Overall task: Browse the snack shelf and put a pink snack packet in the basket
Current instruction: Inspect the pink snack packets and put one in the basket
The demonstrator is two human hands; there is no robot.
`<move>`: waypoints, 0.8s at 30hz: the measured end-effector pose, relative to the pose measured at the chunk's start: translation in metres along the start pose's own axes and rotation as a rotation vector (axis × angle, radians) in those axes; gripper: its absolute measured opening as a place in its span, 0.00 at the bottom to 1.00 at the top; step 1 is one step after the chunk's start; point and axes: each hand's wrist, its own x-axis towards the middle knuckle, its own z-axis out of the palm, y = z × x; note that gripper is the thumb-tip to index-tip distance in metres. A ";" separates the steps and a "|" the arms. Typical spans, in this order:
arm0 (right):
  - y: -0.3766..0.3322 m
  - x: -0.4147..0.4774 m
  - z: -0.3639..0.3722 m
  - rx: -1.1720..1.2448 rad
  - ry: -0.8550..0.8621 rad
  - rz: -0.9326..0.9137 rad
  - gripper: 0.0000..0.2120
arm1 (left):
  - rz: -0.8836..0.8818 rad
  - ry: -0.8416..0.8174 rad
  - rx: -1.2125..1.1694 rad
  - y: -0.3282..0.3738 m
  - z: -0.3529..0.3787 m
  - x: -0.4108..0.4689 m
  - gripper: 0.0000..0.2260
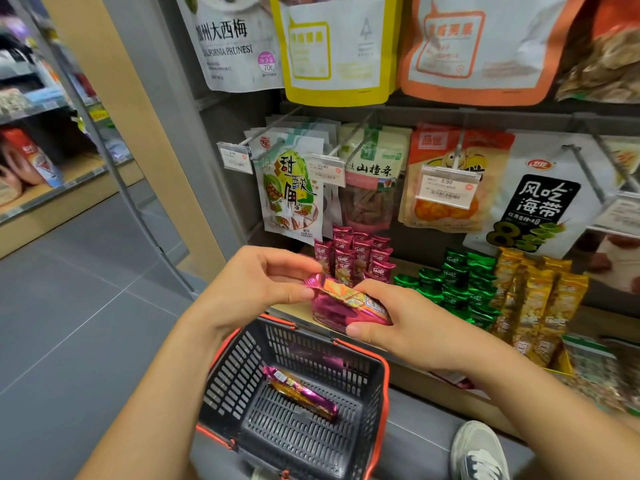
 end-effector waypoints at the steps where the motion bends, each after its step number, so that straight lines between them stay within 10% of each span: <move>1: 0.001 0.000 -0.001 0.007 -0.003 0.004 0.11 | 0.008 0.031 0.012 0.000 0.001 0.001 0.14; 17: -0.003 0.005 0.006 -0.248 0.134 0.119 0.21 | 0.214 0.057 0.426 -0.007 -0.009 0.004 0.06; 24: -0.004 0.005 0.015 -0.459 0.286 0.065 0.22 | -0.080 -0.045 -0.099 -0.014 -0.001 0.004 0.21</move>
